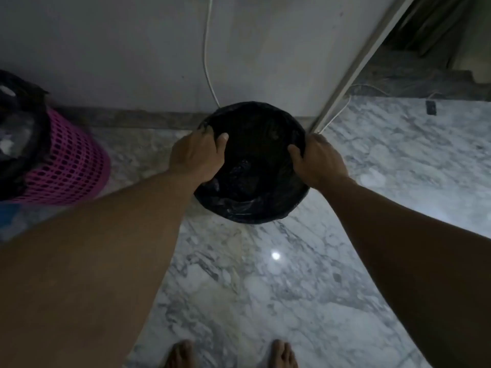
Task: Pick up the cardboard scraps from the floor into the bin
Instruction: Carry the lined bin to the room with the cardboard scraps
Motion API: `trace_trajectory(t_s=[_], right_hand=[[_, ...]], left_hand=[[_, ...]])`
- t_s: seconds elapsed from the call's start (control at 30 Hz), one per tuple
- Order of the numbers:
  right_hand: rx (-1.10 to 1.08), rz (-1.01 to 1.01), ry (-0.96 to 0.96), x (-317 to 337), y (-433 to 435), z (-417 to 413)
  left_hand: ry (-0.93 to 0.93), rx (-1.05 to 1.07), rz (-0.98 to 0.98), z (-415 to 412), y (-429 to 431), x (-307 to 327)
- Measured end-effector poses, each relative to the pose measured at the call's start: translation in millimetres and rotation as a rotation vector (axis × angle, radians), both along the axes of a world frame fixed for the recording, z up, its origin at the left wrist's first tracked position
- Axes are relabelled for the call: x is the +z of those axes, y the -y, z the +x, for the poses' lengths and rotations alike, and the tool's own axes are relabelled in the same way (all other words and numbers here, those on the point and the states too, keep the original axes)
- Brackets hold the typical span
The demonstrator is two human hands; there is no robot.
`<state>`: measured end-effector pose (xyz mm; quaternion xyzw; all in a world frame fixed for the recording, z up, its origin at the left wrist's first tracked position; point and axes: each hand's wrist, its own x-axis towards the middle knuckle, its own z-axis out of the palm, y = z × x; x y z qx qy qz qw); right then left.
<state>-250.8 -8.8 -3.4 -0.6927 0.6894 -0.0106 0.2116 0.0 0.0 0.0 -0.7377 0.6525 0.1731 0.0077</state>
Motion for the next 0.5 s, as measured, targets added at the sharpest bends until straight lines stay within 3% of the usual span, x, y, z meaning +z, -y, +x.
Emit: trace_trajectory(t_s=[0.2,0.5], right_hand=[[-0.098,-0.014,0.057,-31.8,1.9,2.0],[-0.298,0.072,0.274,-69.0,-19.9,-3.9]], left_hand=[[-0.036,0.071,0.041,4.7,0.9,-47.1],[-0.499,0.471,0.064,18.9,-8.7,-75.4]])
